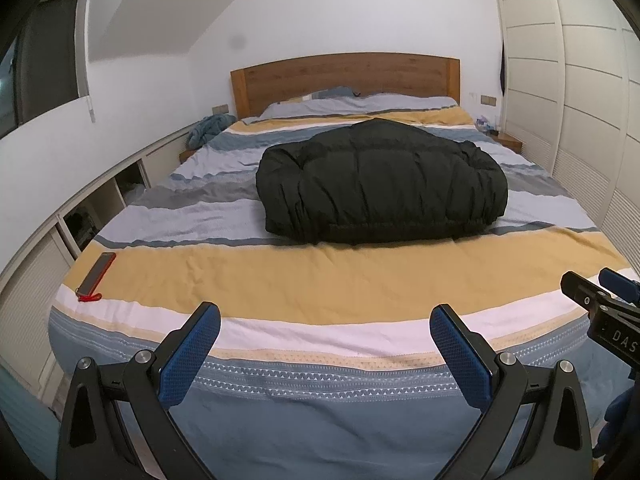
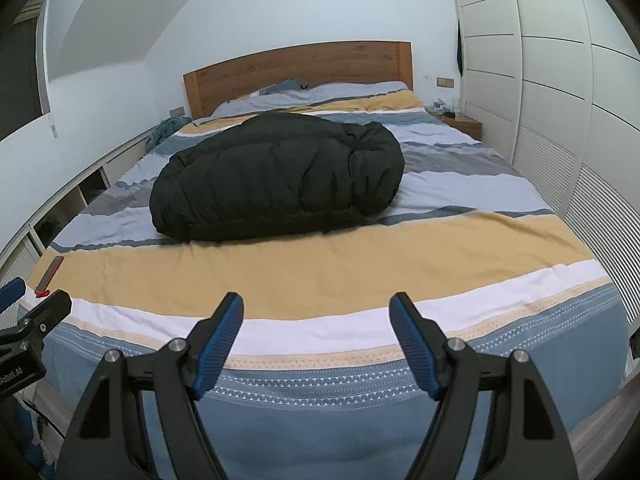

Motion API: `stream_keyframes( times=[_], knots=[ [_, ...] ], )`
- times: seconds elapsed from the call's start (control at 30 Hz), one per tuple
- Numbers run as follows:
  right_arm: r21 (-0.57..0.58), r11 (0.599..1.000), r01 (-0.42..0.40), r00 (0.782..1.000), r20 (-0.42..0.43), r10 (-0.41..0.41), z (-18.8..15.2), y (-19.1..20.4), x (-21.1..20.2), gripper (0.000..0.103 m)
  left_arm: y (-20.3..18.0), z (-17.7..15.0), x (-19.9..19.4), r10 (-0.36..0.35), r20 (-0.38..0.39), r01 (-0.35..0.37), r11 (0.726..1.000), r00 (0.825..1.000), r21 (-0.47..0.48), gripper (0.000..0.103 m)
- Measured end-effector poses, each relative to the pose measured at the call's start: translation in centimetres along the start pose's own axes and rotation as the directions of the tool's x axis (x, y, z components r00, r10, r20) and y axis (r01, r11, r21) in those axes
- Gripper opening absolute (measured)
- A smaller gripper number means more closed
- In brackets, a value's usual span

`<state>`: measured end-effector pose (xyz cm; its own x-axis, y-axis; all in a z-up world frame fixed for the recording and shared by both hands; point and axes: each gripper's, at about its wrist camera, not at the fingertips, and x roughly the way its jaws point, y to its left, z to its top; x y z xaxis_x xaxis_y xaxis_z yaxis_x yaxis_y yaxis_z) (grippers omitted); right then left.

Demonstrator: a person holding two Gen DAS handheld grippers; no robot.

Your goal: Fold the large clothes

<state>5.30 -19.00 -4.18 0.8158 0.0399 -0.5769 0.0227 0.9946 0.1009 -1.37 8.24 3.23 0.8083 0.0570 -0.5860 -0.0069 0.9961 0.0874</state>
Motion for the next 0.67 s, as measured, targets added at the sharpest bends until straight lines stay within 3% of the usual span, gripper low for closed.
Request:
stream_keyframes(
  times=[0.67],
  knots=[
    [-0.014, 1.0, 0.01, 1.0, -0.013, -0.01, -0.7, -0.1, 0.2, 0.075, 0.3, -0.7, 1.0, 0.006, -0.037, -0.006, 1.0, 0.999, -0.02, 0.103]
  ],
)
